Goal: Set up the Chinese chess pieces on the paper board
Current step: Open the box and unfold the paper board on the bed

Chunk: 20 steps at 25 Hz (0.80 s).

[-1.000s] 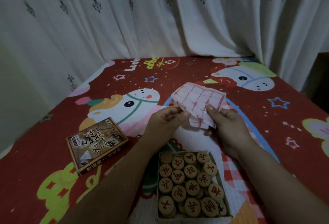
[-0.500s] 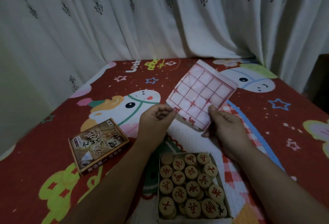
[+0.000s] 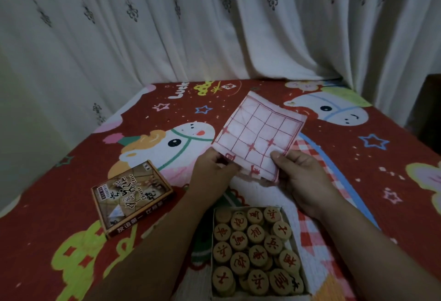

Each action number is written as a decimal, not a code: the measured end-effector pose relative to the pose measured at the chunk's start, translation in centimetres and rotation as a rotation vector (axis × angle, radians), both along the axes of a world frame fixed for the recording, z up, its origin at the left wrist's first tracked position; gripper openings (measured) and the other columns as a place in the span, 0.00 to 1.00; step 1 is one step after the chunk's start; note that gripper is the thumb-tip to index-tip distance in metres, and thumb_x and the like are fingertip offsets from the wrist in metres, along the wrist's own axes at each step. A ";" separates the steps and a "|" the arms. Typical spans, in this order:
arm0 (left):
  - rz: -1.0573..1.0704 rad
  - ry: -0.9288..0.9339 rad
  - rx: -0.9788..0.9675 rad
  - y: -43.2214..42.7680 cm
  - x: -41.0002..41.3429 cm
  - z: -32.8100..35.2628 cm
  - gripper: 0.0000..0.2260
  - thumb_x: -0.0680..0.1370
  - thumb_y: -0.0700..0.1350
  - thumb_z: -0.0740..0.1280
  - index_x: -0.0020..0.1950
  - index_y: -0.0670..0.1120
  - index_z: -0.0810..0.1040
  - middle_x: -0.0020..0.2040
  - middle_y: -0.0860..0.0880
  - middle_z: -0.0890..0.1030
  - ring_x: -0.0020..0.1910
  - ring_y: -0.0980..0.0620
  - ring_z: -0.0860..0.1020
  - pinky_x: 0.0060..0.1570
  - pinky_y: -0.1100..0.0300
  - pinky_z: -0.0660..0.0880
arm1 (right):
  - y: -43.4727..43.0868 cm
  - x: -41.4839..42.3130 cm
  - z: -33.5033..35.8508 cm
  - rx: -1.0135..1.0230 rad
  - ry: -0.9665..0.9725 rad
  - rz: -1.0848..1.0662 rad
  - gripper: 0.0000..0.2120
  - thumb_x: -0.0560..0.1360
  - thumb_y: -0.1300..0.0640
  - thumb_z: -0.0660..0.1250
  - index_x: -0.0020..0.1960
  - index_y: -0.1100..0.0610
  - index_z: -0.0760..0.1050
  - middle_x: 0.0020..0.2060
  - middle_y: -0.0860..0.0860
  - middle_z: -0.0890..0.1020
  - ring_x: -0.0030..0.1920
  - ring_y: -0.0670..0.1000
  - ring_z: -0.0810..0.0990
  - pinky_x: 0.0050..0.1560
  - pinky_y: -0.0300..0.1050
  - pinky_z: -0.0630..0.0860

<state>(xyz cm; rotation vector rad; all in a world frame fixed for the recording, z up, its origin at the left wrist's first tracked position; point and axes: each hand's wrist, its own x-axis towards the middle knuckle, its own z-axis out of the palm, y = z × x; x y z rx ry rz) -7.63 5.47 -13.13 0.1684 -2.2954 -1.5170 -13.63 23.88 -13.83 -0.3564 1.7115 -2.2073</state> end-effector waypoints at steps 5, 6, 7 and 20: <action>0.313 0.296 0.003 -1.7 -0.4 0.1 0.12 0.75 0.32 0.65 0.42 0.49 0.80 0.50 0.53 0.81 0.49 0.61 0.79 0.49 0.66 0.77 | 0.0 -0.7 -0.4 -0.051 -0.057 -0.135 0.14 0.81 0.58 0.64 0.56 0.68 0.79 0.49 0.63 0.85 0.45 0.61 0.85 0.48 0.57 0.83; 0.387 0.351 0.000 -2.0 -0.4 0.2 0.15 0.73 0.30 0.64 0.41 0.50 0.79 0.54 0.52 0.80 0.53 0.63 0.76 0.52 0.72 0.73 | 0.1 -0.8 -0.3 -0.051 -0.059 -0.166 0.14 0.80 0.58 0.65 0.56 0.69 0.78 0.48 0.63 0.85 0.43 0.60 0.85 0.46 0.56 0.83; 0.446 0.404 -0.005 -2.3 -0.3 0.4 0.16 0.72 0.29 0.62 0.41 0.50 0.79 0.57 0.49 0.78 0.57 0.65 0.74 0.53 0.76 0.70 | 0.3 -1.0 -0.3 -0.047 -0.062 -0.202 0.13 0.80 0.58 0.66 0.55 0.69 0.79 0.47 0.63 0.86 0.43 0.61 0.85 0.47 0.57 0.83; 0.182 -0.080 0.990 -5.2 -1.3 0.5 0.31 0.75 0.64 0.63 0.65 0.39 0.74 0.54 0.38 0.83 0.53 0.38 0.82 0.56 0.43 0.78 | 2.4 -1.3 -0.1 0.371 0.151 -0.353 0.15 0.81 0.52 0.66 0.42 0.62 0.78 0.33 0.59 0.84 0.27 0.52 0.79 0.29 0.45 0.77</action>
